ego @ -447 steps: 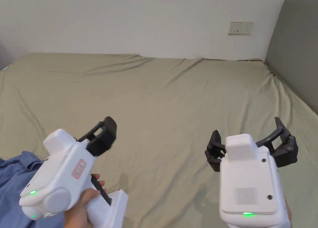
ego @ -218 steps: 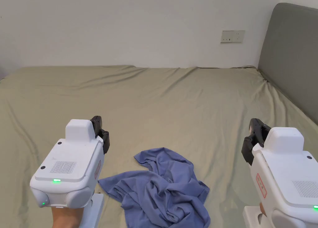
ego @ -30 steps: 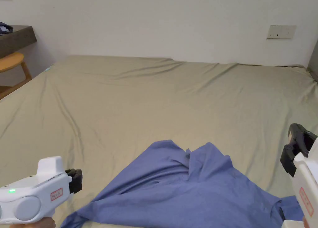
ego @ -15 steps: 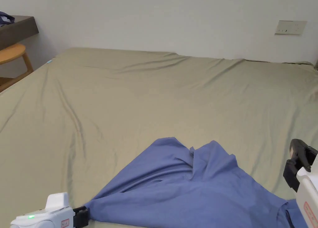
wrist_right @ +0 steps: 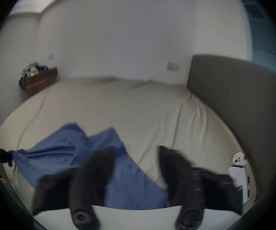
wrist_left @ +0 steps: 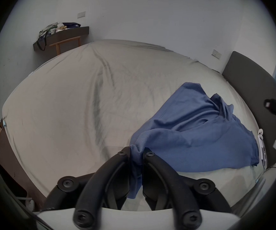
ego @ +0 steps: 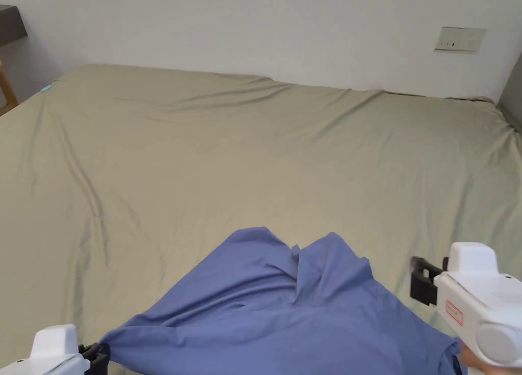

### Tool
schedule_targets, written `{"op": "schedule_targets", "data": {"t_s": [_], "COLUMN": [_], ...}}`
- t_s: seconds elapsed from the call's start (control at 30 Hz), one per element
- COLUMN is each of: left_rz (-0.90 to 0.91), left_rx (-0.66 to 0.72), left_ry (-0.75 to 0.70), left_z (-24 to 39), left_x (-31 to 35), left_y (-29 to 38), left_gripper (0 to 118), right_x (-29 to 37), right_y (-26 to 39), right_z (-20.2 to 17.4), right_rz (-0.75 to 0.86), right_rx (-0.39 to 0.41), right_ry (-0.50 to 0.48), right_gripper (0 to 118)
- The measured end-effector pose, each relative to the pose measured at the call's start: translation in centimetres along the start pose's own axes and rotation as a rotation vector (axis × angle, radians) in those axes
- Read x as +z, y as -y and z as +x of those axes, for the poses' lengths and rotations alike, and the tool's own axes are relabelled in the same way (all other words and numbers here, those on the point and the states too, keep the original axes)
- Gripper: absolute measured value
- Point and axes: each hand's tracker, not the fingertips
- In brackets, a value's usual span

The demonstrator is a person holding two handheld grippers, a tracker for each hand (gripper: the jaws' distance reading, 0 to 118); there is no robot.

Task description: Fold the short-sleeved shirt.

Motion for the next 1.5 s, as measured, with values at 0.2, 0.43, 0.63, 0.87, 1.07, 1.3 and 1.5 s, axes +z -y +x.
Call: {"op": "schedule_targets", "data": {"t_s": [0.2, 0.43, 0.63, 0.87, 1.07, 1.3, 1.5], "left_rz": [0.017, 0.015, 0.014, 0.036, 0.102, 0.259, 0.364], "left_rx": [0.018, 0.012, 0.027, 0.033, 0.049, 0.021, -0.034], "left_ry": [0.026, 0.044, 0.046, 0.045, 0.083, 0.152, 0.166], "left_z": [0.4, 0.9, 1.3, 1.9, 2.6, 5.7, 10.8], "left_x": [-0.4, -1.6, -2.4, -1.2, 1.1, 3.8, 5.8], "left_y": [-1.9, -3.3, -3.5, -4.1, -6.0, -13.9, -25.5], "left_gripper": [12, 12, 12, 12, 12, 12, 12], "right_x": [-12.5, -20.3, -19.4, -13.8, -7.0, 1.2, 7.8], "right_y": [0.2, 1.4, 1.9, 1.0, -2.3, -9.2, -17.6], "right_z": [0.0, -1.2, -2.4, -1.4, 0.9, 6.4, 10.2], "right_rz": [-0.282, -0.389, -0.403, -0.293, -0.160, 0.118, 0.375], "right_rx": [-0.046, 0.008, 0.026, 0.027, 0.050, 0.002, -0.049], "right_ry": [-0.019, -0.013, -0.044, -0.049, -0.042, 0.011, 0.105], "right_gripper": [112, 80, 48, 3, 3, 3, 3]}}
